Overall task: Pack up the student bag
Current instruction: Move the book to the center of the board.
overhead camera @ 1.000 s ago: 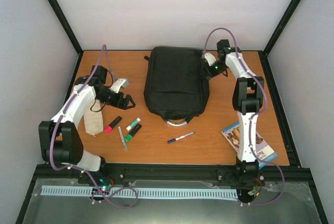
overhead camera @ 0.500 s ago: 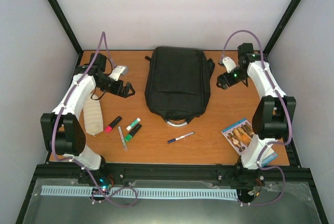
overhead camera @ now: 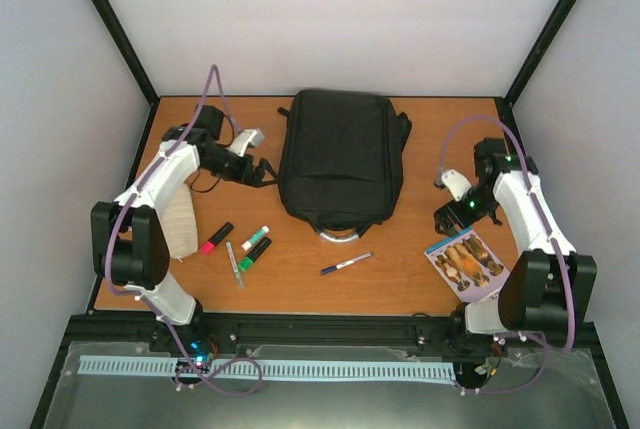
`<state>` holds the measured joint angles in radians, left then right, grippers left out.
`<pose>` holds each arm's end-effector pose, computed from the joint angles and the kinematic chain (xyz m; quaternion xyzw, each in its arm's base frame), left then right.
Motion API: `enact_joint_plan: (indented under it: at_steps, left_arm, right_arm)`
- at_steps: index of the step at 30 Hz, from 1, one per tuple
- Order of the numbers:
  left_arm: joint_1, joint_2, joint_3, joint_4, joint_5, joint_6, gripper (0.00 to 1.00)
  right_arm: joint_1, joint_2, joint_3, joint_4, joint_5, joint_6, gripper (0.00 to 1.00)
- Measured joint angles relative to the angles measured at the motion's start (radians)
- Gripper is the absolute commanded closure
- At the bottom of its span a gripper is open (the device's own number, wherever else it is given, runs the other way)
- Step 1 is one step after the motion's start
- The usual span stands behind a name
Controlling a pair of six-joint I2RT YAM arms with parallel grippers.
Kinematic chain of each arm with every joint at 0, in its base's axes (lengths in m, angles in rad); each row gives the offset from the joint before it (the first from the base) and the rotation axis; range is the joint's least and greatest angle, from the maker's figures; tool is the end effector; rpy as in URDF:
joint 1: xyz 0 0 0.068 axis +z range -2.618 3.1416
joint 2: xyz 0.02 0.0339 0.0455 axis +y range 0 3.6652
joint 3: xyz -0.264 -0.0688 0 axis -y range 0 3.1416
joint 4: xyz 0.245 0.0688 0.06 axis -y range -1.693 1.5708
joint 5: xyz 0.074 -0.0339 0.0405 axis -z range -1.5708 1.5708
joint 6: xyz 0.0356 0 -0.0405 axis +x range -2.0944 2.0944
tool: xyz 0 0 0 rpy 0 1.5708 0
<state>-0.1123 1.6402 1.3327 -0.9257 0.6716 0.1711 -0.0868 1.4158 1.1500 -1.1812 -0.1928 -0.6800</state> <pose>0.3192 -0.0583 0.2638 0.1862 0.9136 -0.3200 0.1681 0.2445 -0.0144 0.2598 -0.2961 0.9483 0.0661 0.0930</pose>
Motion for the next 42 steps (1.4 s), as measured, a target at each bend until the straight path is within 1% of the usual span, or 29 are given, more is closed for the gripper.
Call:
enact_joint_plan:
  at_steps: [2,4,7,9,13,16,18,20,23,27,31,38,42]
  left_arm:
    - [-0.053,-0.006,0.007,0.004,-0.059,-0.002,0.00]
    - [-0.112,-0.006,0.032,0.003,-0.148,-0.002,0.00]
    - [-0.172,-0.006,0.079,0.004,-0.261,0.000,0.00]
    - [-0.180,-0.006,0.123,0.005,-0.317,-0.003,0.00]
    - [-0.171,0.001,0.198,0.022,-0.386,-0.045,0.00]
    - [-0.170,0.015,0.212,0.037,-0.410,-0.085,0.00]
    - [-0.172,0.043,0.227,0.042,-0.410,-0.115,0.00]
    - [-0.177,0.072,0.241,0.047,-0.402,-0.130,0.03]
    - [-0.185,0.092,0.247,0.050,-0.366,-0.146,0.04]
    - [-0.196,0.092,0.247,0.055,-0.312,-0.164,0.04]
    - [-0.206,0.092,0.246,0.060,-0.279,-0.176,0.03]
    - [-0.209,0.092,0.245,0.061,-0.274,-0.178,0.00]
    - [-0.209,0.092,0.243,0.062,-0.271,-0.179,0.00]
  right_arm:
    - [0.001,-0.047,-0.071,-0.018,0.006,-0.024,0.00]
    - [0.002,-0.084,-0.134,-0.041,0.021,-0.049,0.00]
    - [0.003,-0.122,-0.205,-0.062,0.043,-0.094,0.00]
    - [0.005,-0.153,-0.251,-0.066,0.067,-0.134,0.00]
    - [0.018,-0.215,-0.324,-0.077,0.132,-0.206,0.00]
    - [0.034,-0.245,-0.378,-0.075,0.182,-0.245,0.00]
    - [0.048,-0.251,-0.409,-0.071,0.207,-0.260,0.00]
    - [0.063,-0.248,-0.435,-0.058,0.227,-0.267,0.00]
    - [0.079,-0.232,-0.457,-0.028,0.254,-0.266,0.00]
    - [0.098,-0.195,-0.480,0.044,0.305,-0.262,0.01]
    - [0.108,-0.169,-0.521,0.135,0.377,-0.271,0.04]
    - [0.112,-0.145,-0.553,0.237,0.468,-0.359,0.07]
    - [0.114,-0.129,-0.560,0.311,0.513,-0.447,0.08]
